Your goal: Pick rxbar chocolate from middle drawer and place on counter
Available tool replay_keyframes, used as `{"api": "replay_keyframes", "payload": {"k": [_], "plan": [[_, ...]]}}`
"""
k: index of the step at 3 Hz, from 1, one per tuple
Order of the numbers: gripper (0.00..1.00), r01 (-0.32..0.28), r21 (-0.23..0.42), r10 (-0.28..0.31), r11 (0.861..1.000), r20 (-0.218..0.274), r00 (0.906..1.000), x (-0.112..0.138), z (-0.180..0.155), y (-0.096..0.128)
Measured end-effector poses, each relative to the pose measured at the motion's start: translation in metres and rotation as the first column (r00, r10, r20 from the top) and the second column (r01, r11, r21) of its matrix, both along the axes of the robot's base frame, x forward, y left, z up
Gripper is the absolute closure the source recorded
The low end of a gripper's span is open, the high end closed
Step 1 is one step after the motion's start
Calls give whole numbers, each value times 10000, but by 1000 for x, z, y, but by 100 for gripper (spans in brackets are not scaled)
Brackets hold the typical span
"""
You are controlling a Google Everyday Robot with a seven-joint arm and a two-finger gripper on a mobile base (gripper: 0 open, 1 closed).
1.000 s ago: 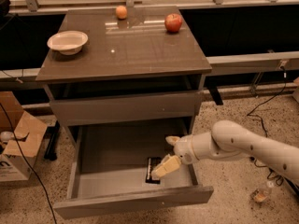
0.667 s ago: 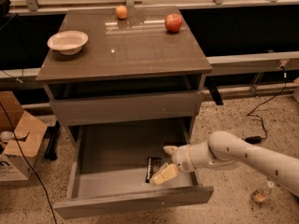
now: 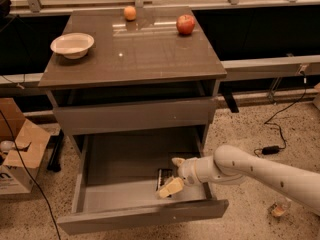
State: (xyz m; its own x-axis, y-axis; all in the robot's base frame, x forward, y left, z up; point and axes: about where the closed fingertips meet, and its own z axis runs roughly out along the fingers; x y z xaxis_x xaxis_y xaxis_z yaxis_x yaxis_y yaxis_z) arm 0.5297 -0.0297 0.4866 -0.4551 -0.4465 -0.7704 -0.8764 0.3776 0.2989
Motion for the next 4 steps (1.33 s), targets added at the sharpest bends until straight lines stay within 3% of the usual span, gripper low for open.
{"api": "replay_keyframes", "payload": {"k": [2,3,4], "plan": [[0,846,-604,-800,9946,753,9940,33,-75,17],[0,1251,-1377,-1117,9825,1009,9886,45,-106,18],[3,1718,-2984,-1434,9388,1147,9830,52,-147,9]]}}
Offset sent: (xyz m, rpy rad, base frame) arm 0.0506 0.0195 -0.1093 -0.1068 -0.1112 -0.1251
